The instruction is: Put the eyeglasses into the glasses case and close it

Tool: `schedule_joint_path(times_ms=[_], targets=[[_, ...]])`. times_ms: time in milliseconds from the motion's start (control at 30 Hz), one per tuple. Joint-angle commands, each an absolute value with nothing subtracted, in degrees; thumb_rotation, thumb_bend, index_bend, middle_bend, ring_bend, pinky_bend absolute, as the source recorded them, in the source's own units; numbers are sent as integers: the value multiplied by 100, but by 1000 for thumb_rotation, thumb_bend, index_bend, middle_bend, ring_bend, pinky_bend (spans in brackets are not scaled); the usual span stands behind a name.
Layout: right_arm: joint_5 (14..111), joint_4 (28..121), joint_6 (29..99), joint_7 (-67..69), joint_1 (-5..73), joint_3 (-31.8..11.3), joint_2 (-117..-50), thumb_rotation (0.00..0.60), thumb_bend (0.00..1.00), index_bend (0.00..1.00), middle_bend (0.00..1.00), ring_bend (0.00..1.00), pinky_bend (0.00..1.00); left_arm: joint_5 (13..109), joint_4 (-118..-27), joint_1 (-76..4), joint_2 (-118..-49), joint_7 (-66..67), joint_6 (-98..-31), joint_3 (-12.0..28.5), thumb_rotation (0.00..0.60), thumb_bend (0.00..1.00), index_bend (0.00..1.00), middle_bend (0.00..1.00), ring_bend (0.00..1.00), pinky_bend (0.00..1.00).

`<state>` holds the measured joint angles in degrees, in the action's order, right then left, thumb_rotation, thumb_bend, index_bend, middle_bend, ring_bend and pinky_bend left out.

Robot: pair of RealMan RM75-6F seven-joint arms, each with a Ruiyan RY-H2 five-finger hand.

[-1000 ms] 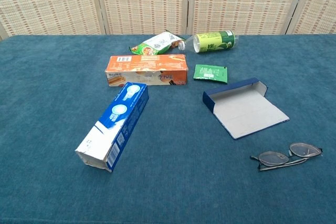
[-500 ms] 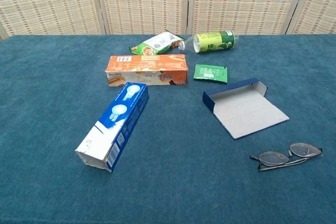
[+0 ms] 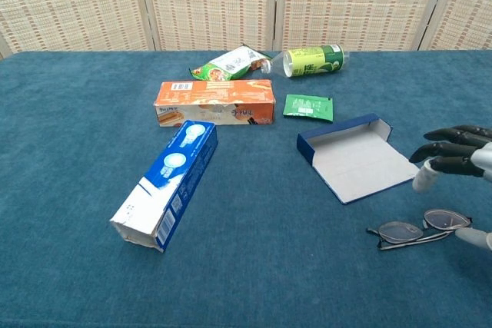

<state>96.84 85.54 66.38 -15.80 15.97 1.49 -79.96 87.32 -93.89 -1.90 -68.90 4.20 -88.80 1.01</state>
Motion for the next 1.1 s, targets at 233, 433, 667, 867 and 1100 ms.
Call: schedule_joint_path(times_ms=[233, 433, 667, 867, 1100], targets=[[9568, 8076, 6401, -1576, 1806, 183, -8349, 600, 291, 357, 161, 0, 0, 8728, -9347, -164, -6896, 367, -8877, 84, 600, 357, 0, 0, 0, 0], [9523, 7871, 6282, -1549, 1931, 209, -8493, 600, 293, 366, 161, 0, 0, 8729, -9327, -166, -6914, 360, -8859, 83, 600, 357, 0, 0, 0, 0], [9472, 7580, 6184, -1440, 2075, 221, -8710, 600, 313, 387, 161, 0, 0, 8703, -9292, -140, -6920, 333, -8863, 81, 600, 357, 0, 0, 0, 0], [9499, 7355, 6203, -1309, 2162, 254, -8889, 600, 353, 436, 180, 0, 0, 8691, -9261, -119, -6918, 298, -8874, 80, 600, 357, 0, 0, 0, 0], [9503, 7149, 6331, -1162, 2196, 267, -8996, 600, 443, 507, 236, 0, 0, 8678, -9226, -112, -6929, 267, -8862, 85, 600, 358, 0, 0, 0, 0]])
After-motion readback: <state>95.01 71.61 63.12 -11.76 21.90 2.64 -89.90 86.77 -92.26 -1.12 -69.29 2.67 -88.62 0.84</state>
